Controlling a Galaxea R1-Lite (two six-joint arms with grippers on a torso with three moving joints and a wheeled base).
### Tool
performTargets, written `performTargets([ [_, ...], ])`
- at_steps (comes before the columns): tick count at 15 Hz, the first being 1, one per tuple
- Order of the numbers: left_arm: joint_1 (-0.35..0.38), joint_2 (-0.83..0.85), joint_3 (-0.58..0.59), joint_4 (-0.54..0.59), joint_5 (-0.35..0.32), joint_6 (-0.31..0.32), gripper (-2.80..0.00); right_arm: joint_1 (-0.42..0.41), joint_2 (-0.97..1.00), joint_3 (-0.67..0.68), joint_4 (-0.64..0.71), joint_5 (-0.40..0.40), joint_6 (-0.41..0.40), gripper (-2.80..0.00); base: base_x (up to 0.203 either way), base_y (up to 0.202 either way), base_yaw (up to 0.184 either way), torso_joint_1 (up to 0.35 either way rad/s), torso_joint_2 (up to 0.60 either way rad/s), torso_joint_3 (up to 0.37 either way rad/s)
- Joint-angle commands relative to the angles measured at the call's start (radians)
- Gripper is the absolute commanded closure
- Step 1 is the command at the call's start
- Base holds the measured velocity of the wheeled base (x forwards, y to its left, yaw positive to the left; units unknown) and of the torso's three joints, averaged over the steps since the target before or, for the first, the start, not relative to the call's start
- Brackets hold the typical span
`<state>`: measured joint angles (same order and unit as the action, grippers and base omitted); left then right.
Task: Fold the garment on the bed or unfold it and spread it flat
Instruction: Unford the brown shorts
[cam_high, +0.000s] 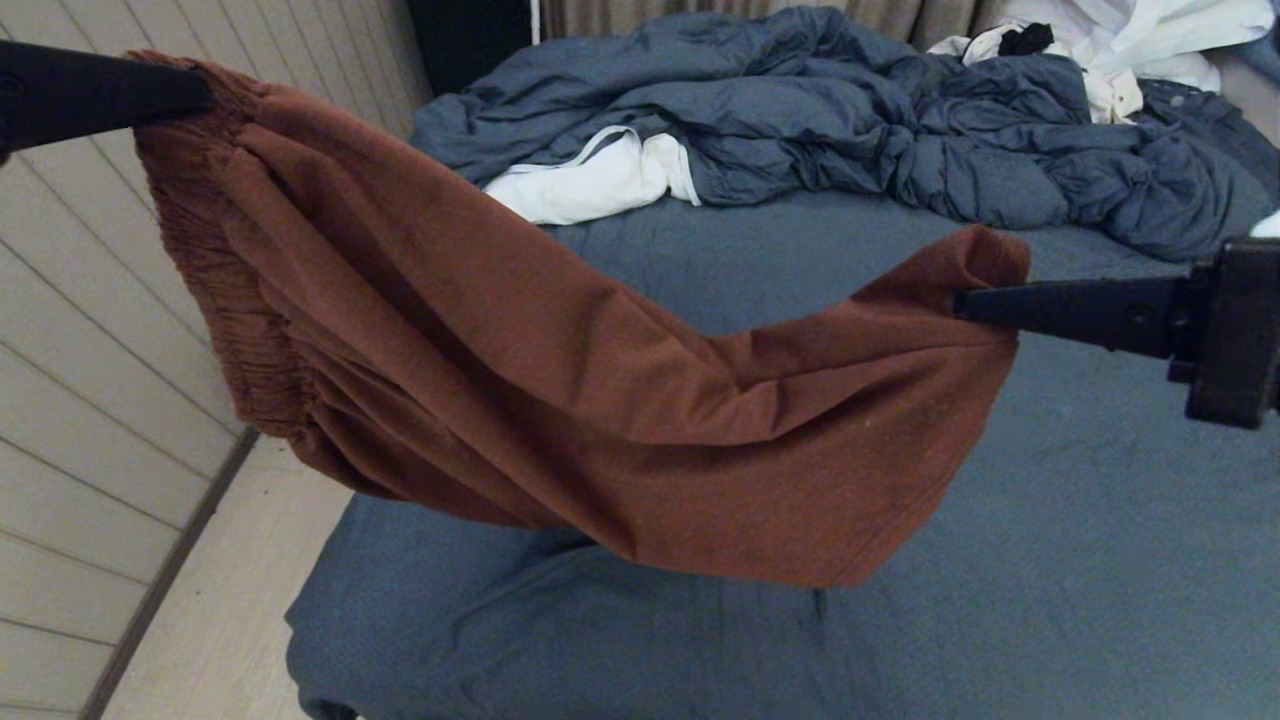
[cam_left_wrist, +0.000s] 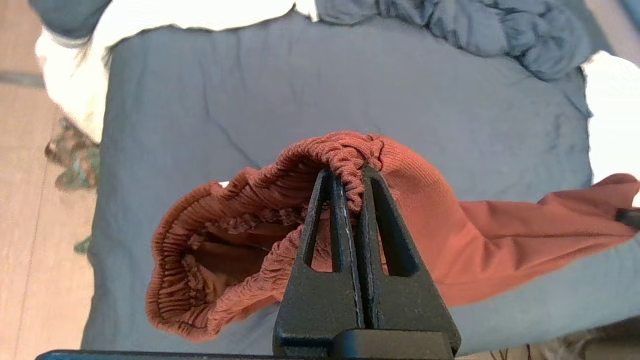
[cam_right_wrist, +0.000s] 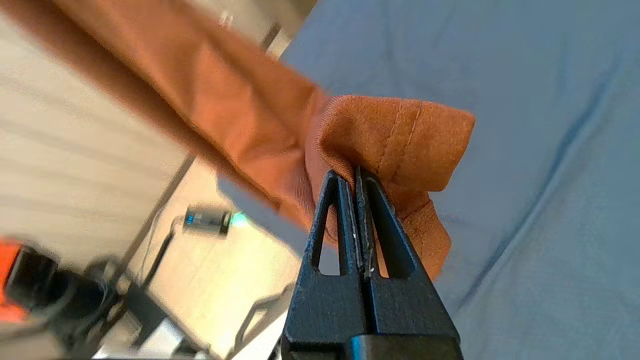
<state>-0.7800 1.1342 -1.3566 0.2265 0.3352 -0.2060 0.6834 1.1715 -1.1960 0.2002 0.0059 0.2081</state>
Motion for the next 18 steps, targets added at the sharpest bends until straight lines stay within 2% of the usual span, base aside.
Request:
performTargets([
  [1,-0.009,-0.021,-0.011,0.003,0.003,0.011,0.00,0.034,-0.023,0.000,0.029,0.002,0.001,0.00,0.000,0.000,0.000,0.000,0.00,0.000],
  [7,-0.011,-0.082,-0.070,0.069,0.001,0.017,0.00,0.092,-0.091,-0.005,0.071,0.008,0.002,0.00,0.000,0.000,0.000,0.000,0.00,0.000],
  [13,-0.010,-0.112,-0.210,0.160,0.001,0.019,0.00,0.145,-0.098,-0.021,0.076,0.015,0.003,0.00,0.000,0.000,0.000,0.000,0.00,0.000],
  [15,-0.010,-0.119,-0.235,0.179,0.000,0.019,0.00,0.177,-0.111,-0.021,0.079,0.014,0.006,0.00,0.000,0.000,0.000,0.000,0.00,0.000],
  [18,-0.010,-0.130,-0.264,0.215,-0.001,0.019,0.00,0.182,-0.115,-0.013,0.104,0.016,0.015,0.00,0.000,0.000,0.000,0.000,0.00,0.000],
])
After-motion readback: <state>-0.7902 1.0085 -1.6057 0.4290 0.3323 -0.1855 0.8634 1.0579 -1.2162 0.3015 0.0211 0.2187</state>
